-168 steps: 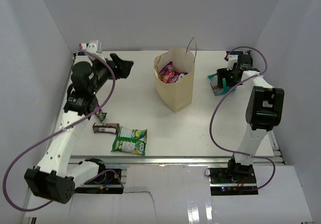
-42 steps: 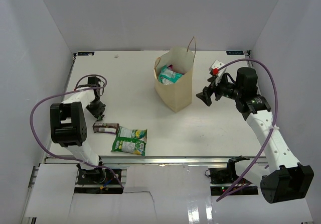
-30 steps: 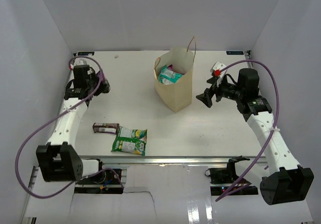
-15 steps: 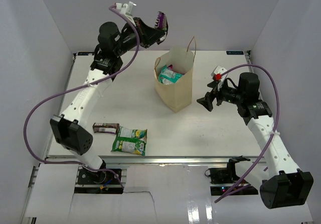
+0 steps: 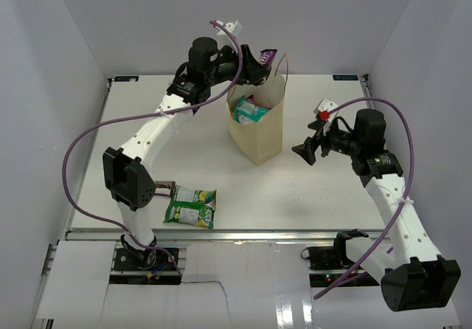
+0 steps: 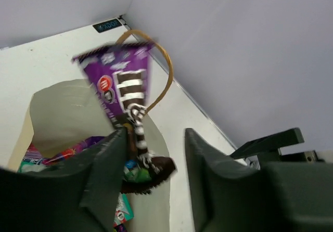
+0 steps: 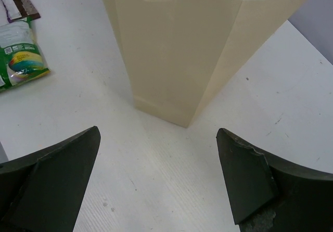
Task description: Place the snacks into the paper bag
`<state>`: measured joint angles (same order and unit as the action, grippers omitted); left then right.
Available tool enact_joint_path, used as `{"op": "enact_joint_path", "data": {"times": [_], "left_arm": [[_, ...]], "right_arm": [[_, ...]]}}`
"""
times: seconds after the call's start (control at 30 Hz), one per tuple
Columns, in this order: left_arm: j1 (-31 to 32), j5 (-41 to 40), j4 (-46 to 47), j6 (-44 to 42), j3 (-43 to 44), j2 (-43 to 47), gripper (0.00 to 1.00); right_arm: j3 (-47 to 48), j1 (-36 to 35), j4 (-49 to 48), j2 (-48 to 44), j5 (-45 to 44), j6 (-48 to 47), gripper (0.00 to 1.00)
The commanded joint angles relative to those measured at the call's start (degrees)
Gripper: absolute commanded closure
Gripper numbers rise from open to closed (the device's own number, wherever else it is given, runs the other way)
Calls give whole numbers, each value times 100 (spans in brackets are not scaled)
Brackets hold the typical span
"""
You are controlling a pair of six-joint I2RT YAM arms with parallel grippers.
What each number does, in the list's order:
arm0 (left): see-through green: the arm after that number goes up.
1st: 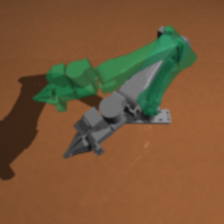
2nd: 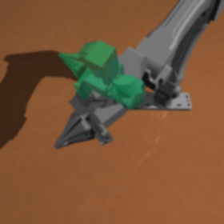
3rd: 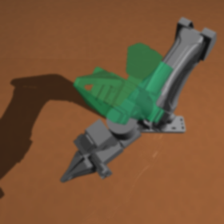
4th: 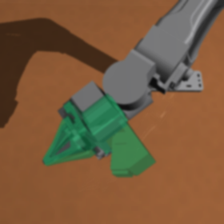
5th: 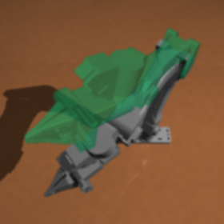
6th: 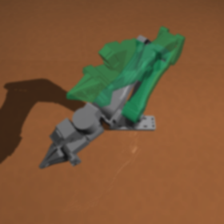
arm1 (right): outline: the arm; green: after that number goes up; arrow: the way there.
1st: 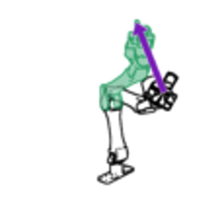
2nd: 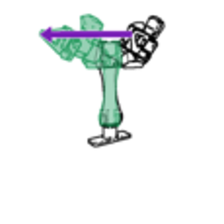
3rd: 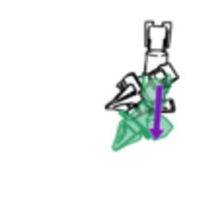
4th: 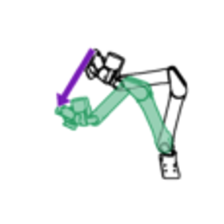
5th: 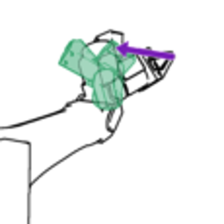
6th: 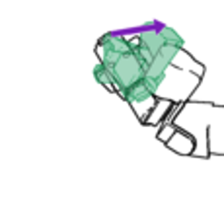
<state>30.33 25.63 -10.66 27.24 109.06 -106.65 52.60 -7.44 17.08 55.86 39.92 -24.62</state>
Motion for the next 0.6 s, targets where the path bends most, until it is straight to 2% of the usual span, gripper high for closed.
{"op": "enact_joint_path", "data": {"times": [0.0, 0.13, 0.17, 0.27, 0.37, 0.4, 0.43, 0.47, 0.5, 0.53, 0.57], "left_arm": [[8, -242, -235, -123, 511, 127, 38], [8, -356, -331, -158, 827, 101, 26], [8, -400, -358, -184, 915, 118, 25], [8, -611, -516, -386, 1144, 267, 22], [0, -1268, -894, -693, 1154, 591, 22], [-9, -1567, -1016, -746, 996, 1028, 22], [-18, -2213, -1035, -782, 403, 1319, 22], [-27, -2559, -1009, -782, -473, 2010, 22], [-35, -2972, -1000, -765, -482, 2408, 22], [-53, -3646, -1000, -721, -1474, 2812, 22], [-53, -3966, -1017, -529, -1988, 3234, 21]], "right_arm": [[101, 24, 163, 4, 540, -366, 2], [330, -178, 927, 153, 1350, -1271, 2], [382, -422, 1285, 197, 1404, -1491, 2], [532, -1002, 1491, 373, 1204, -1984, 2], [690, -1732, 1482, 645, 817, -2047, 2], [725, -1960, 1387, 855, 694, -2003, 2], [752, -2215, 1273, 987, 484, -1724, 2], [795, -2792, 1123, 1293, 12, -1626, 4], [796, -3111, 1000, 1470, -254, -1546, 4], [778, -3767, 816, 1646, -622, -1215, 5], [778, -4078, 614, 2048, -1435, -1003, 5]]}}
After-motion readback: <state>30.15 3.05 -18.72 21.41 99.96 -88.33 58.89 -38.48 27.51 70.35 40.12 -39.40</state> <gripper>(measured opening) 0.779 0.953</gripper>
